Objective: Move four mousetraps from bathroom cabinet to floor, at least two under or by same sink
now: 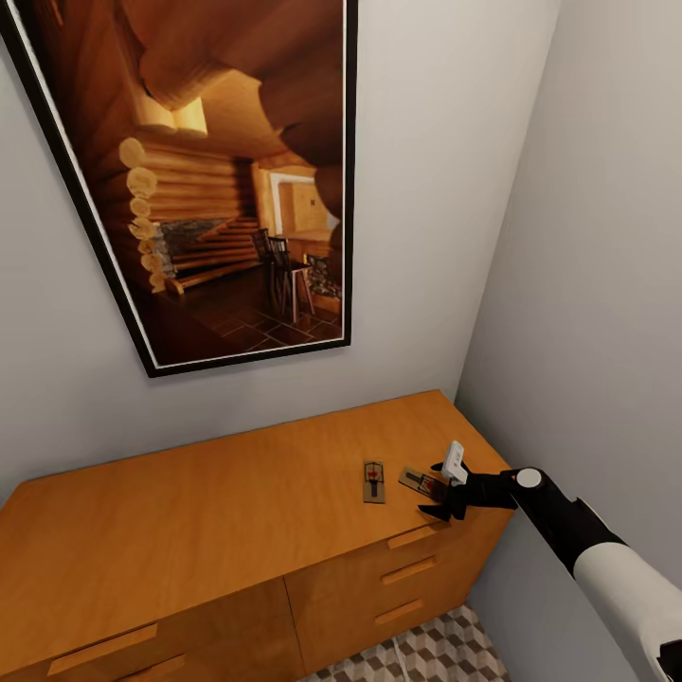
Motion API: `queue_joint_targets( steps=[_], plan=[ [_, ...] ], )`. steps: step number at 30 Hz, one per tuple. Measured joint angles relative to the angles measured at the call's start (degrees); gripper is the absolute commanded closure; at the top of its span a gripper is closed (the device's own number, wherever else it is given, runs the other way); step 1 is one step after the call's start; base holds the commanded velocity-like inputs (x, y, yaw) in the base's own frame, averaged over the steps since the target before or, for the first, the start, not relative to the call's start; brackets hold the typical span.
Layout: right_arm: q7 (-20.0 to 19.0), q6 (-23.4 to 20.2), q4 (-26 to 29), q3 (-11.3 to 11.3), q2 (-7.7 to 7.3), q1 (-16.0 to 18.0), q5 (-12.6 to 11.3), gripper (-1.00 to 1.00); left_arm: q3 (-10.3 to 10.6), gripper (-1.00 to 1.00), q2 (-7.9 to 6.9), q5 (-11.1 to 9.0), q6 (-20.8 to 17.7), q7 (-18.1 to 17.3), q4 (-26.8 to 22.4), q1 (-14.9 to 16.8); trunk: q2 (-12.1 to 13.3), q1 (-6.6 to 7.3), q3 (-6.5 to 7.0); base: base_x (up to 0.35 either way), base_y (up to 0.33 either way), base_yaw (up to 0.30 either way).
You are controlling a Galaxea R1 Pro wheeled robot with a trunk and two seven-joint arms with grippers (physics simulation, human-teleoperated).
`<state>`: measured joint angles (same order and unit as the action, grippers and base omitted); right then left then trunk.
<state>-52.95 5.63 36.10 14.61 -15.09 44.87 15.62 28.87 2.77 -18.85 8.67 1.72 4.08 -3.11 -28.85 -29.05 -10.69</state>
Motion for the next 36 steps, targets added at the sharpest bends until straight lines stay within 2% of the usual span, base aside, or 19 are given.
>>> queue_joint_targets(
  steps=[10,28,36],
  plan=[
    [0.0,3.2,-1.7,-0.1,-0.07,0.0,0.0,-1.00,0.0,-1.00,0.00,0.0,0.0,0.0,0.0,0.0,0.0,0.00,0.00,0.000,0.000,0.000],
    [0.0,3.8,-1.9,-0.3,-0.17,0.0,0.0,-1.00,0.0,-1.00,0.00,0.0,0.0,0.0,0.0,0.0,0.0,0.00,0.00,0.000,0.000,0.000],
    [-0.1,3.8,-2.0,-0.4,-1.10,0.0,-0.6,-1.00,0.0,-1.00,0.00,0.0,0.0,0.0,0.0,0.0,0.0,0.00,0.00,0.000,0.000,0.000]
  ],
)
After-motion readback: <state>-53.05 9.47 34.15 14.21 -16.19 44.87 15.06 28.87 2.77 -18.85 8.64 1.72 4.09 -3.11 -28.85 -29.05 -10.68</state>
